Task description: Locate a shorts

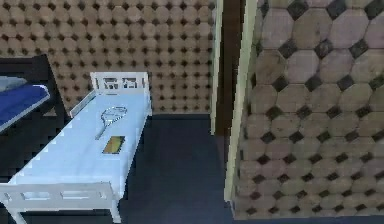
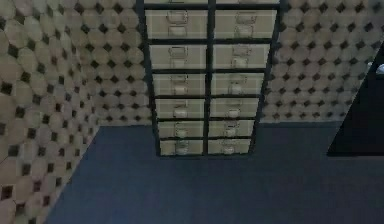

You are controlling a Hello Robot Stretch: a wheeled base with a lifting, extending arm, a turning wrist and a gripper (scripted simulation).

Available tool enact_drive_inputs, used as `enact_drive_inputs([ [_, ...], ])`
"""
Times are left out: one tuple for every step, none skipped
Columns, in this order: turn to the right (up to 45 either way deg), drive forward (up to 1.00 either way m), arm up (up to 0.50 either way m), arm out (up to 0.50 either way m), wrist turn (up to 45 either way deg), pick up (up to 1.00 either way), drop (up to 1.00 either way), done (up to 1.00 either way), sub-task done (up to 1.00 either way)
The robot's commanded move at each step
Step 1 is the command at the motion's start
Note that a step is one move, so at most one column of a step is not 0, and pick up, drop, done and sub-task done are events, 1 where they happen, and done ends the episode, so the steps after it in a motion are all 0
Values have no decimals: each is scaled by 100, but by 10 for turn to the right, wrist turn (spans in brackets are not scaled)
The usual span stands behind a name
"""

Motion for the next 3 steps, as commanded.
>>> enact_drive_inputs([
  [0,100,0,0,0,0,0,0,0],
  [90,0,0,0,0,0,0,0,0],
  [0,40,0,0,0,0,0,0,0],
])
